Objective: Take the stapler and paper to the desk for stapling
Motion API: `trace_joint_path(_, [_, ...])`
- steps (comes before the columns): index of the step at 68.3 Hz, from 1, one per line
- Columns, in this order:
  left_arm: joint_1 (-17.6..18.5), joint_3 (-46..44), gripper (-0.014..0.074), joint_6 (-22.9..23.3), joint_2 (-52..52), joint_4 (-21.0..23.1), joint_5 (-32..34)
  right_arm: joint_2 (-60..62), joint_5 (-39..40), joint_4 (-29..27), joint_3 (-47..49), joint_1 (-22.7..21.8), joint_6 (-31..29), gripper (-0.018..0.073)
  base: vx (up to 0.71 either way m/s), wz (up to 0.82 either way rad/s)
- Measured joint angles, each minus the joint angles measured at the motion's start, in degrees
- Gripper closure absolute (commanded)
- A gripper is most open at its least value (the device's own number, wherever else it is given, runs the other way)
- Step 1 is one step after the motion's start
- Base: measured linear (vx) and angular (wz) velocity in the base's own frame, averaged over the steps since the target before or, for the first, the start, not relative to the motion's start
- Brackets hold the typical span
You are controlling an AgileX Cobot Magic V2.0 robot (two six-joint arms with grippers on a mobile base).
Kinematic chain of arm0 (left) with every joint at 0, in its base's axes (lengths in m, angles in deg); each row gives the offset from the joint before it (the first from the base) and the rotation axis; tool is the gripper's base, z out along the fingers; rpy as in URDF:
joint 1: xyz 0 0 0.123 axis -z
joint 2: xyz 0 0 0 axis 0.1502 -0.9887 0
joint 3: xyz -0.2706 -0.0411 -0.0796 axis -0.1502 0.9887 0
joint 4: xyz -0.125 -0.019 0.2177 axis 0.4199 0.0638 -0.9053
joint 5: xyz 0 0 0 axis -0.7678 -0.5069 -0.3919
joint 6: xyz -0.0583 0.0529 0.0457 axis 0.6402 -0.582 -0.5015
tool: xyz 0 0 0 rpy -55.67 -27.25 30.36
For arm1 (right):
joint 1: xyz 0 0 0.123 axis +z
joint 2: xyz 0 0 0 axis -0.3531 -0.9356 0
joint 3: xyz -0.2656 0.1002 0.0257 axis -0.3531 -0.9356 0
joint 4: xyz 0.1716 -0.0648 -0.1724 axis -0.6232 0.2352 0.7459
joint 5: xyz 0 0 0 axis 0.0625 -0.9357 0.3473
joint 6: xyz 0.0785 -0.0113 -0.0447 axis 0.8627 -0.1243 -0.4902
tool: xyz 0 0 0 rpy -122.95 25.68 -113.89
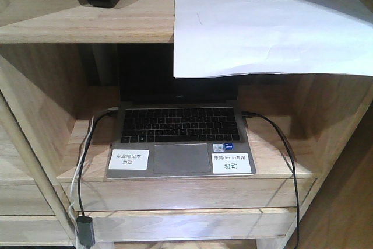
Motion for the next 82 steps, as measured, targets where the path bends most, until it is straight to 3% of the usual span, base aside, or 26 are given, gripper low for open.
trace_joint_path(7, [0.0,-0.6,0.0603,0.0,0.0,0.1,6.6,0.0,0.0,0.0,0.0,0.0,0.0,0.0568,0.0,0.0])
trace_joint_path(18, [0.0,-9.4,0.0603,0.0,-1.2,0.1,6.5,0.0,0.0,0.0,0.0,0.0,0.0,0.0568,0.0,0.0])
trace_joint_path(23, [0.0,-14.3,0.0603,0.0,-5.0,0.1,3.3,0.0,0.0,0.0,0.0,0.0,0.0,0.0568,0.0,0.0])
trace_joint_path(37, [0.0,-27.9,0.0603,0.0,-18.4,0.0,-16.9,0.0,0.0,0.0,0.0,0.0,0.0,0.0568,0.0,0.0])
trace_joint_path(46, [0.0,-33.0,0.0603,0.0,-23.2,0.0,-25.9,0.0,0.0,0.0,0.0,0.0,0.0,0.0568,0.0,0.0])
trace_joint_path(65, [0.0,-33.4,0.0582,0.0,-24.7,0.0,-29.1,0.0,0.0,0.0,0.0,0.0,0.0,0.0568,0.0,0.0])
trace_joint_path(75, [0.0,-33.7,0.049,0.0,-24.7,0.0,-29.1,0.0,0.0,0.0,0.0,0.0,0.0,0.0568,0.0,0.0])
trace_joint_path(82, [0.0,-33.7,0.0375,0.0,-24.7,0.0,-29.0,0.0,0.0,0.0,0.0,0.0,0.0,0.0568,0.0,0.0])
